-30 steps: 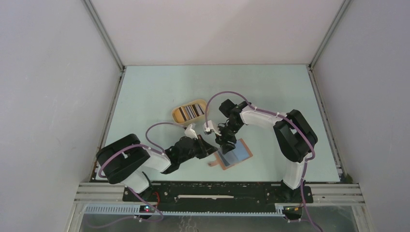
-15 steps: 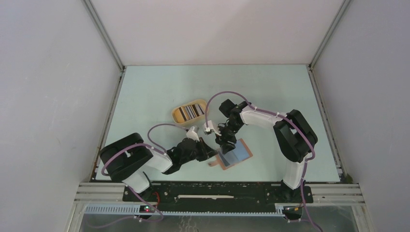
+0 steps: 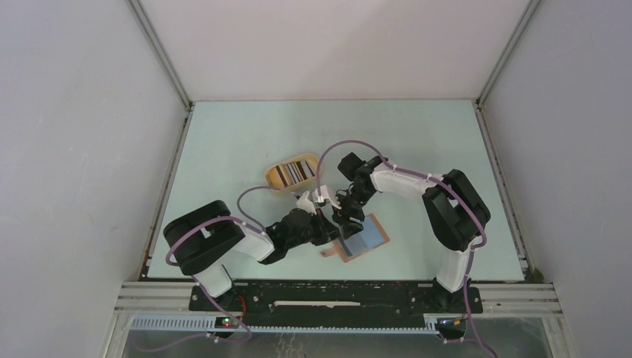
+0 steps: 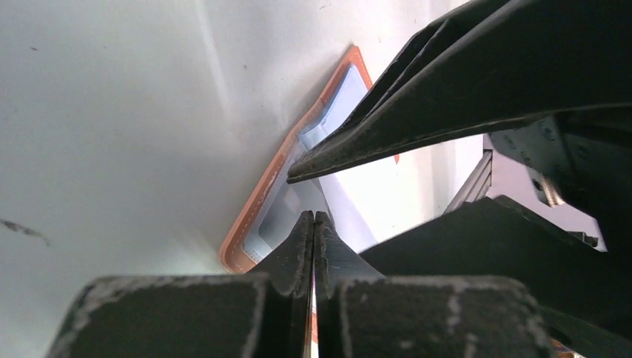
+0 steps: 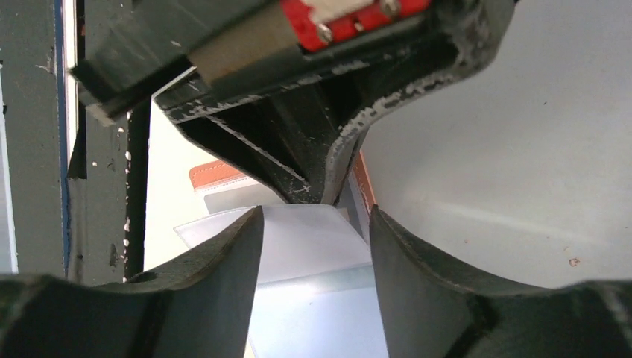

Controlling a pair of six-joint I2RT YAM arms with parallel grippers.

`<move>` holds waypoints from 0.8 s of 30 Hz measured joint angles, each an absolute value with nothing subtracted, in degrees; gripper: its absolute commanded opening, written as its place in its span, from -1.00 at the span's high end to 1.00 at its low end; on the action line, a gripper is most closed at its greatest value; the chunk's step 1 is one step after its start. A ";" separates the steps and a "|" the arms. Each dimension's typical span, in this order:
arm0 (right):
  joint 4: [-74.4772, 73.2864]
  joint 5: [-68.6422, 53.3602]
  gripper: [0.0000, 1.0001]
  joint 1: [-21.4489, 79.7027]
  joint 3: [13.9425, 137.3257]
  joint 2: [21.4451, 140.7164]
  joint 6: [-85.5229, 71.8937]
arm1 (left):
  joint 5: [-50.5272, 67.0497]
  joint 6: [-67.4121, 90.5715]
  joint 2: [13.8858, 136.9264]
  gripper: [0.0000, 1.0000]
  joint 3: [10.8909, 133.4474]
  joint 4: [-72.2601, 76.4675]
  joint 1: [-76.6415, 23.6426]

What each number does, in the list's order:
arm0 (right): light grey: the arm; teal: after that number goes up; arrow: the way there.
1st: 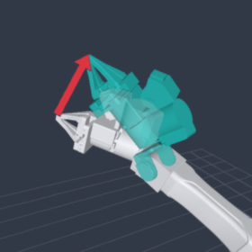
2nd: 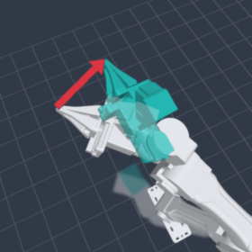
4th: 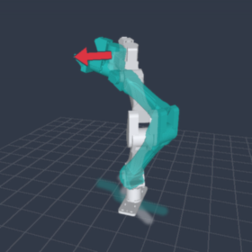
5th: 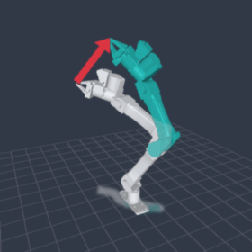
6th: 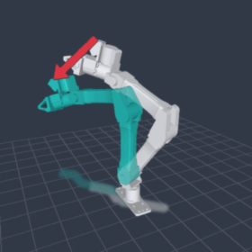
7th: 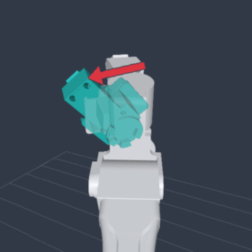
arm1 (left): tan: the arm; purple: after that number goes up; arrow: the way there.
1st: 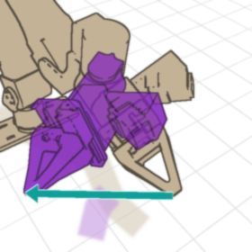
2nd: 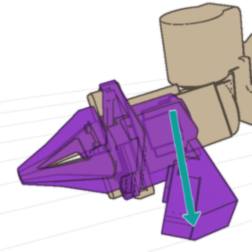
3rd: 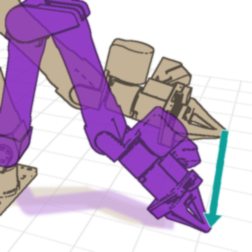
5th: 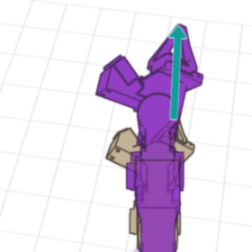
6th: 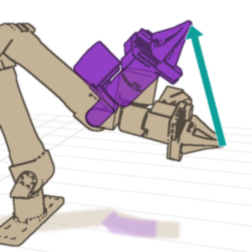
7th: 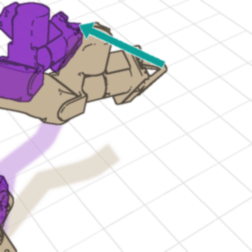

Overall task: Put the credit cards into the card holder
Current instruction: Turn over the card slot in the card holder.

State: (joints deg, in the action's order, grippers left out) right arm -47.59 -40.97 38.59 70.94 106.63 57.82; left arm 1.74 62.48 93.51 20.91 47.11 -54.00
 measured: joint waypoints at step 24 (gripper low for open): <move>-52.53 -46.57 0.14 25.85 61.28 76.03 63.11 | 7.33 62.19 105.62 0.64 36.05 47.51 -54.85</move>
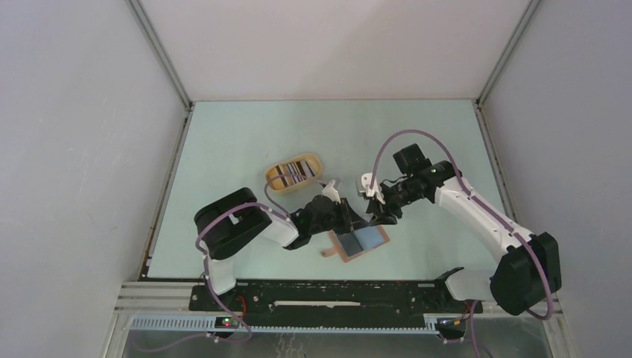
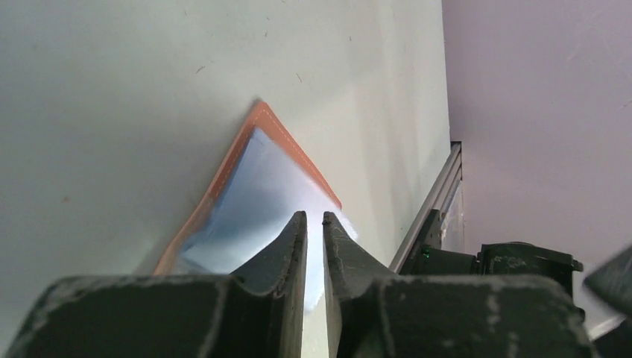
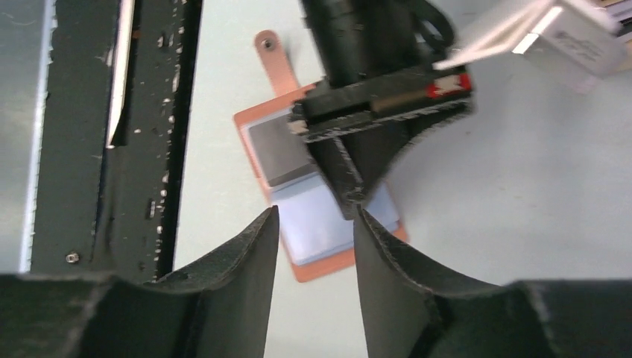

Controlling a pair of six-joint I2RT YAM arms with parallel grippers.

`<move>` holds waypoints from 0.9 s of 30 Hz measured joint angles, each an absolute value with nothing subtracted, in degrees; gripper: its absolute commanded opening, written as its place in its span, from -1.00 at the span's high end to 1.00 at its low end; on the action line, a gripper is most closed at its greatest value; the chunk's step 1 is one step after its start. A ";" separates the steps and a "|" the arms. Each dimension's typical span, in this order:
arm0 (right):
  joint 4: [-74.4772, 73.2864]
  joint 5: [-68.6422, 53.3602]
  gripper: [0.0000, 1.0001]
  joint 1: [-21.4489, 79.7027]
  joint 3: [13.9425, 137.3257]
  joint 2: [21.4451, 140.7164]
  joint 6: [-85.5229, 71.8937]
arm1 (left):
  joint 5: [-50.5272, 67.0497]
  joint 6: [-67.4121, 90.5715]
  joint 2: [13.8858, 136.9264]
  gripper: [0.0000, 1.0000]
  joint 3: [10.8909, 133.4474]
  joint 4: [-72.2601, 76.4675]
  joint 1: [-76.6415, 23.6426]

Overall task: Put the credit cards into the card holder
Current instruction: Turn over the card slot in the card holder.

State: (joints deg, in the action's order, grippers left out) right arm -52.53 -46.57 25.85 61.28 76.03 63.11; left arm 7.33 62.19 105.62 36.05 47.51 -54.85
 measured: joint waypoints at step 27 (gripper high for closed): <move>-38.26 -24.23 0.91 33.93 48.36 87.13 66.87 | 3.03 56.29 97.36 0.27 32.53 42.02 -54.46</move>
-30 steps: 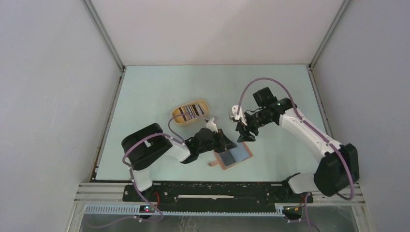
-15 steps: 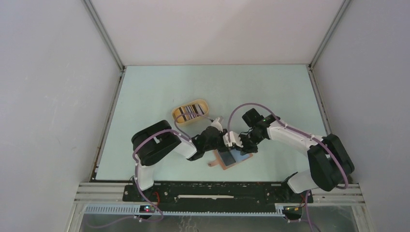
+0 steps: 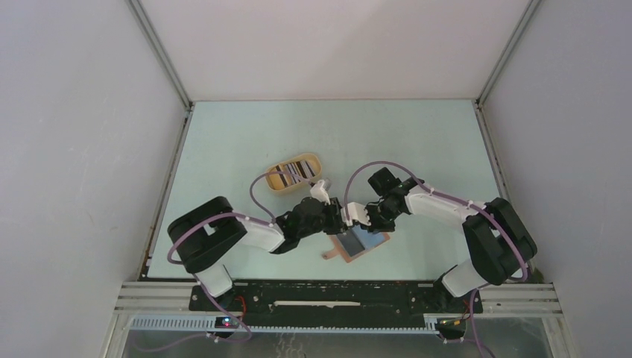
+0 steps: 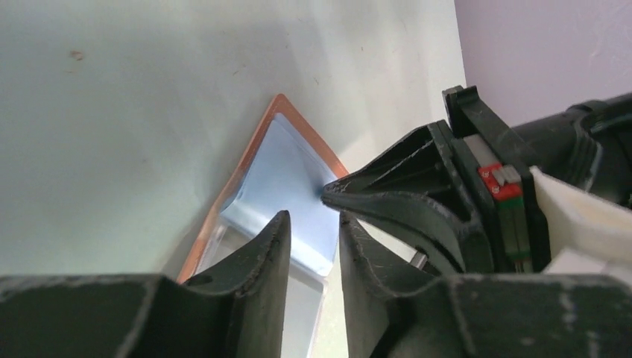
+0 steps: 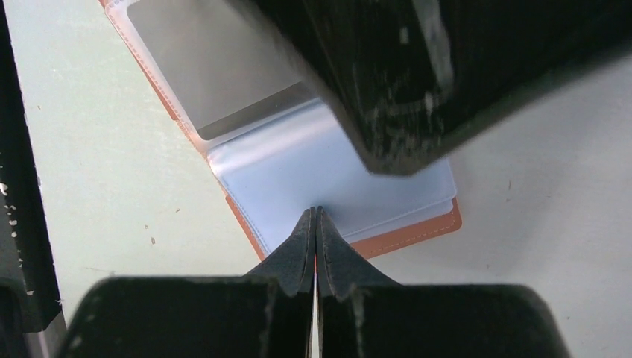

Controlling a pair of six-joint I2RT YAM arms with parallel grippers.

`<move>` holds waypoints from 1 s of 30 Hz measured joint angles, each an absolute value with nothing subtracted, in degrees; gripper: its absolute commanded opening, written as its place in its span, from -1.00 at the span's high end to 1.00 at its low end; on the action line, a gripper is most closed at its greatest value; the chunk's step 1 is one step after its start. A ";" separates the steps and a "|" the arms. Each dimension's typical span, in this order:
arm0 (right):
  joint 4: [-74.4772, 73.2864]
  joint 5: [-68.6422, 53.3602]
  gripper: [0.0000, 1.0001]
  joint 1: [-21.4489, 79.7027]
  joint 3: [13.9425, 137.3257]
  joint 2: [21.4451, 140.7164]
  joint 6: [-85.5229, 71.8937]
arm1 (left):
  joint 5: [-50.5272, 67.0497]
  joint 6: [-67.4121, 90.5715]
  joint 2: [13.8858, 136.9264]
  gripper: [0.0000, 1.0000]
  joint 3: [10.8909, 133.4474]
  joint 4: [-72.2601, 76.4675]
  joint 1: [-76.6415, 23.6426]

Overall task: Put the credit cards into the card holder
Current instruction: Turn over the card slot in the card holder, then pick up the credit card from the storage box.

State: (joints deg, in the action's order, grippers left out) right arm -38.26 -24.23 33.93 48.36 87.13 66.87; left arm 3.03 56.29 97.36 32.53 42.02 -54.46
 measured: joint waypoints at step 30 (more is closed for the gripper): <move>-46.98 -45.87 -0.59 24.05 62.54 69.97 52.88 | -24.60 22.26 67.99 -0.45 38.50 10.04 -49.84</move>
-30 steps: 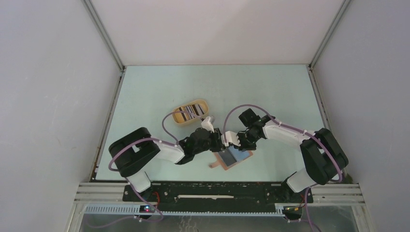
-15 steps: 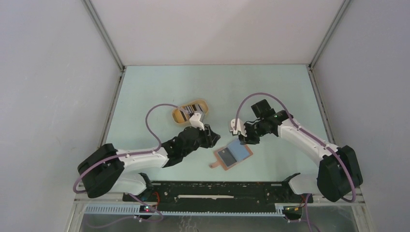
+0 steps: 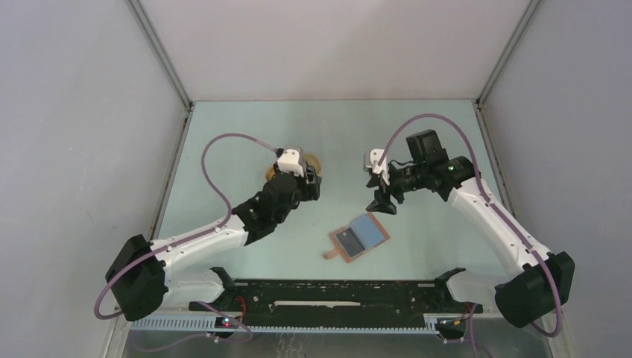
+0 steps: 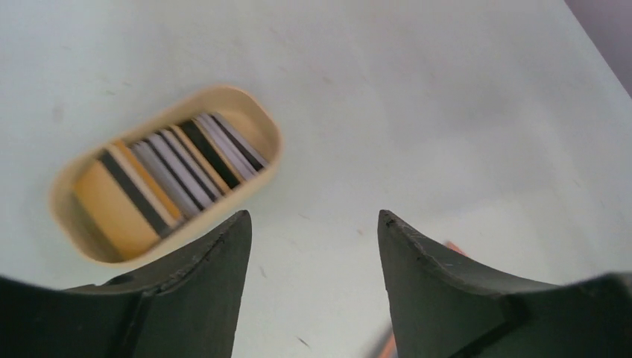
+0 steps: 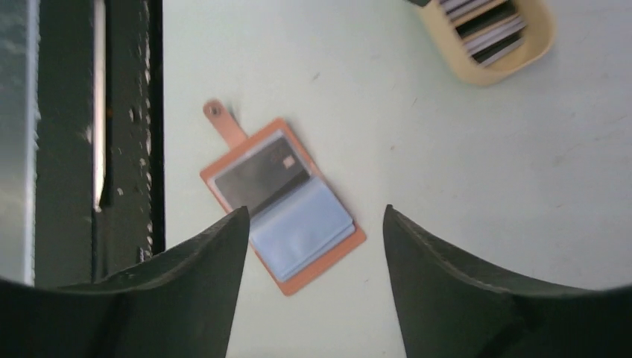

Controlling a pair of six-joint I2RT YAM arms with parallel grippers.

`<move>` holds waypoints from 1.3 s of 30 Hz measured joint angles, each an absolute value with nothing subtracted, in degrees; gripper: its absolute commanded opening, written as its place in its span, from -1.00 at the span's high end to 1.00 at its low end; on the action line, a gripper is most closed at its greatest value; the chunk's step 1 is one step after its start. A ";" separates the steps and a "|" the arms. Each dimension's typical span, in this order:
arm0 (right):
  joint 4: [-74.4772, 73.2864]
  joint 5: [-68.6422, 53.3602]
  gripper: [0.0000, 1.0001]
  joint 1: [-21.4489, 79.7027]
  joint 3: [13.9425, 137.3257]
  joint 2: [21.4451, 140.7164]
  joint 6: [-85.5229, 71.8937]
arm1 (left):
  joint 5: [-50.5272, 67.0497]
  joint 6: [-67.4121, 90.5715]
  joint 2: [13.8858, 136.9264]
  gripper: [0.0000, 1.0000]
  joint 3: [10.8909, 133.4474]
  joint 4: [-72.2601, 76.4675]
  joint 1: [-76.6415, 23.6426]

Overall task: Put the credit cards into the card holder
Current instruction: Pick up the credit card from the storage box.

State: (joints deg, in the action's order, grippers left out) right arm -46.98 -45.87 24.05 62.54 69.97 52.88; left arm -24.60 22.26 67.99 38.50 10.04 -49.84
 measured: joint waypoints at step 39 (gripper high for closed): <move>-45.63 -42.26 -0.40 31.44 131.28 138.72 -1.76 | -22.94 39.11 74.96 -0.48 37.19 17.34 -26.00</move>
State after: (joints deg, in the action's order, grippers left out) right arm -45.63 -42.26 31.44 131.28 138.72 -1.76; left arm -22.94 39.11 74.96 37.19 17.34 -26.00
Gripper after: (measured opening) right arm 0.695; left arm 0.736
